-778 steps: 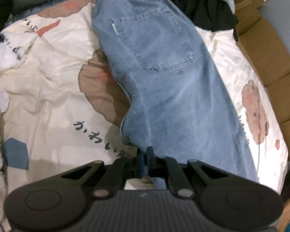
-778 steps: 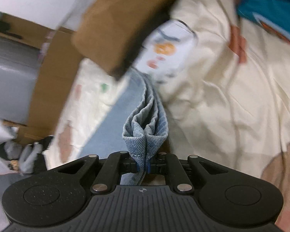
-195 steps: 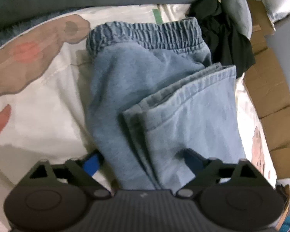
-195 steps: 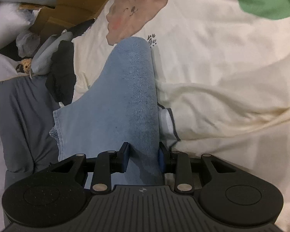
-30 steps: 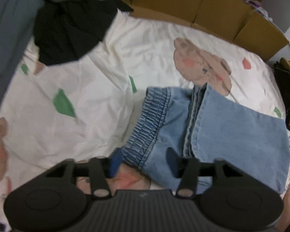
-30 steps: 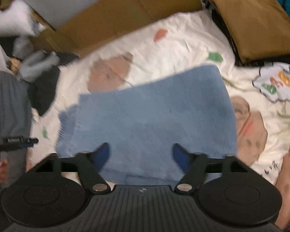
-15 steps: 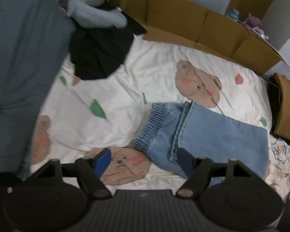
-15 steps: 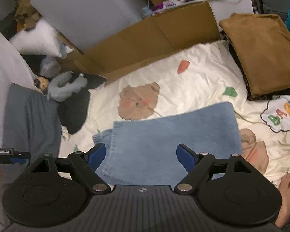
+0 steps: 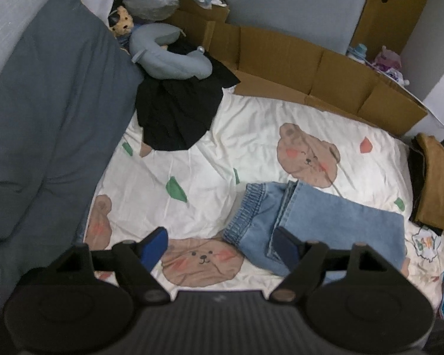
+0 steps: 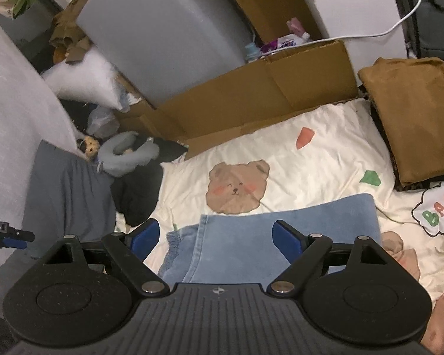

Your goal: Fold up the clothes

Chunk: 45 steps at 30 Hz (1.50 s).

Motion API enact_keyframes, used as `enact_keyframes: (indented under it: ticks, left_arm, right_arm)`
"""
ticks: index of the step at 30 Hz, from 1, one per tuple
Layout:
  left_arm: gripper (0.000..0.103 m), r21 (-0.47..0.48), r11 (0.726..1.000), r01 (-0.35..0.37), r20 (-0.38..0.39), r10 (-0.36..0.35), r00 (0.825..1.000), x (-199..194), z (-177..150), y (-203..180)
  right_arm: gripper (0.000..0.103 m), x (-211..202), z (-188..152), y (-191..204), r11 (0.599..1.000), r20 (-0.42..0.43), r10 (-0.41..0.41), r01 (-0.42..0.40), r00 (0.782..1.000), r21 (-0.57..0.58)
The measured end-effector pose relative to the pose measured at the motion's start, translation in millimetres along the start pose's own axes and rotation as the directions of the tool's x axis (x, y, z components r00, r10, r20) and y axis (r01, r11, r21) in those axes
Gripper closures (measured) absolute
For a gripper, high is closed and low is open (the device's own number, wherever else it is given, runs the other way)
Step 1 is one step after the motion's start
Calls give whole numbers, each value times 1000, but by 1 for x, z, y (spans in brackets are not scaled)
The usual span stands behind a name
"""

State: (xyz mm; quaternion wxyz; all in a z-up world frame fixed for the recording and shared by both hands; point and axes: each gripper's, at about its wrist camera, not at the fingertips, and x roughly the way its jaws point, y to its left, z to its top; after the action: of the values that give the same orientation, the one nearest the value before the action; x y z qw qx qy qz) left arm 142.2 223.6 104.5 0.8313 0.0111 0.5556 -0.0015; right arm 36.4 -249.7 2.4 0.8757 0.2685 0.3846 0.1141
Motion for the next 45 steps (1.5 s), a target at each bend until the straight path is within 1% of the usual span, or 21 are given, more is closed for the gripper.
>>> enact_keyframes:
  ticks: [3, 6, 10, 12, 15, 19, 22, 24, 27, 30, 33, 37, 39, 43, 45]
  left_arm:
    - [23, 2, 999, 42, -10, -42, 999, 18, 4, 0]
    - [23, 1, 997, 79, -21, -79, 997, 42, 7, -2]
    - [23, 16, 992, 128, -59, -127, 990, 81, 9, -5]
    - [23, 24, 986, 164, -72, -162, 984, 100, 9, -8]
    - [23, 34, 978, 207, -83, -204, 976, 124, 7, -14]
    - [25, 56, 960, 275, -105, -268, 958, 159, 1, -26]
    - [26, 76, 955, 287, -98, -280, 955, 180, 0, -34]
    - [26, 68, 949, 308, -105, -300, 948, 193, -1, -36]
    - [26, 91, 940, 330, -112, -320, 941, 210, -3, -43]
    - [26, 86, 923, 376, -116, -366, 924, 227, -6, -48]
    - [26, 117, 911, 396, -131, -381, 915, 244, -12, -57]
    - [26, 106, 888, 448, -166, -428, 888, 268, -24, -65]
    - [26, 90, 885, 457, -176, -438, 882, 282, -30, -66]
    - [26, 45, 860, 509, -236, -486, 842, 310, -47, -68]
    - [26, 42, 852, 522, -254, -496, 830, 320, -56, -69]
  right_arm:
    - [15, 3, -2, -1, 1000, 17, -3, 4, 1000, -11]
    - [15, 8, -4, -5, 999, 10, -19, 20, 1000, -39]
    - [15, 20, -7, -10, 996, -16, -37, 35, 999, -78]
    - [15, 28, -9, -13, 994, -26, -56, 53, 998, -97]
    - [15, 44, -11, -21, 994, -67, -66, 60, 996, -92]
    - [15, 63, -11, -28, 990, -65, -85, 77, 994, -116]
    - [15, 78, -10, -34, 987, -52, -100, 93, 994, -132]
    - [15, 90, -9, -40, 986, -51, -99, 92, 994, -138]
    - [15, 109, -8, -48, 985, -63, -91, 81, 994, -150]
    - [15, 128, -8, -52, 984, -72, -85, 72, 994, -164]
    - [15, 149, -11, -55, 983, -77, -79, 65, 994, -172]
    - [15, 174, -21, -53, 976, -93, -79, 57, 993, -212]
    - [15, 183, -28, -51, 972, -103, -76, 50, 992, -231]
    - [15, 201, -40, -51, 965, -144, -82, 42, 986, -260]
    - [15, 209, -46, -50, 962, -160, -87, 41, 983, -270]
